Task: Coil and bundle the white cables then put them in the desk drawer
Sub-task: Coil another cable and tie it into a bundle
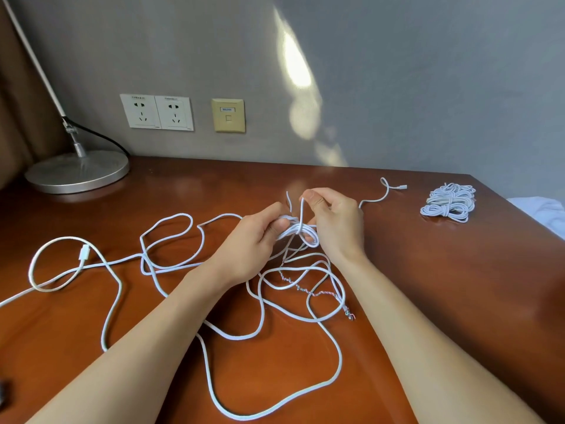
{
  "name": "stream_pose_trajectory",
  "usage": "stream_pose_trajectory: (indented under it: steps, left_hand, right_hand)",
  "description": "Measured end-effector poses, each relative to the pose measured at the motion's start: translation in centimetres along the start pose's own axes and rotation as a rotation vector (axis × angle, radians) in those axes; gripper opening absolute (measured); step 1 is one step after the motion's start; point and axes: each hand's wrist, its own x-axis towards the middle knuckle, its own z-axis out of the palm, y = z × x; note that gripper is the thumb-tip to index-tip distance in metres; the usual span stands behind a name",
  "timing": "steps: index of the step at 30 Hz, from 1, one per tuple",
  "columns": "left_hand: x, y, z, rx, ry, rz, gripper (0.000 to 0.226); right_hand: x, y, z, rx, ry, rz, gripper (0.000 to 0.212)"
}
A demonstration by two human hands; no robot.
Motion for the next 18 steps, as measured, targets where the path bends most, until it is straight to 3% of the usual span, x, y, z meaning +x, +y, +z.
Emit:
stream_pose_trajectory:
  steps: [8,18]
  left_hand:
    - [0.5,-0.3,-0.4,-0.004,-0.050,-0.017,0.026]
    - [0.3,-0.1,-0.4,-0.181,-0.047,-0.107,0.028]
  right_hand:
    - [0.2,0.2,0.2,0.058,-0.072,0.145,0.023]
    - [0.6,-0.8,-1.1,0.282,-0.156,0.219,0.015]
